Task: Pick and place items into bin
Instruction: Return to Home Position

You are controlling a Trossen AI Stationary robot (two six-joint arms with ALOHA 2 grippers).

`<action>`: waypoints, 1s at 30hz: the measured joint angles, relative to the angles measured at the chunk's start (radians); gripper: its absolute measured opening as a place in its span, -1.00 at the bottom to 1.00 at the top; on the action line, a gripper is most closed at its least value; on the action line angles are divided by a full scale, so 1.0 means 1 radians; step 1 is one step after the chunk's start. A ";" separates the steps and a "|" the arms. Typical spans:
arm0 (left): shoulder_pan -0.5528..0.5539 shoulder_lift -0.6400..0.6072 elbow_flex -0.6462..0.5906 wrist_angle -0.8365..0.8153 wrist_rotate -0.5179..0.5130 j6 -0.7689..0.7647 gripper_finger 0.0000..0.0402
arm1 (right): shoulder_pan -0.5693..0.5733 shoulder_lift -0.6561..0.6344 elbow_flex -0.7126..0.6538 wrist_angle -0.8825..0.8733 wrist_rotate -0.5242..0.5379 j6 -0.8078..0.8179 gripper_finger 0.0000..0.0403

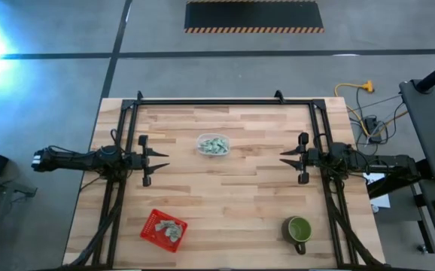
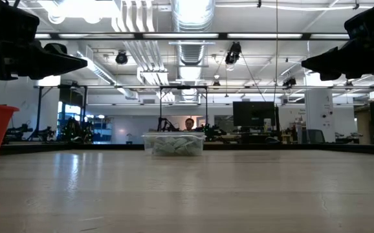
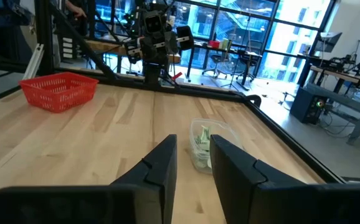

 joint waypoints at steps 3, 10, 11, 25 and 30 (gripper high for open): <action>0.000 0.000 0.000 0.000 0.000 0.000 -0.45 | 0.000 0.000 0.000 0.000 0.000 0.000 -0.56; 0.000 0.000 0.000 0.000 0.000 0.000 -0.45 | 0.000 0.000 0.000 0.000 0.000 0.000 -0.56; 0.000 0.000 0.000 0.000 0.000 0.000 -0.45 | 0.000 0.000 0.000 0.000 0.000 0.000 -0.57; 0.000 0.000 0.000 0.000 0.000 0.000 -0.45 | 0.000 0.000 0.000 0.000 0.000 0.000 -0.59; 0.000 0.000 0.000 0.000 0.000 0.000 -0.45 | 0.000 0.000 0.000 0.000 0.000 0.000 -0.57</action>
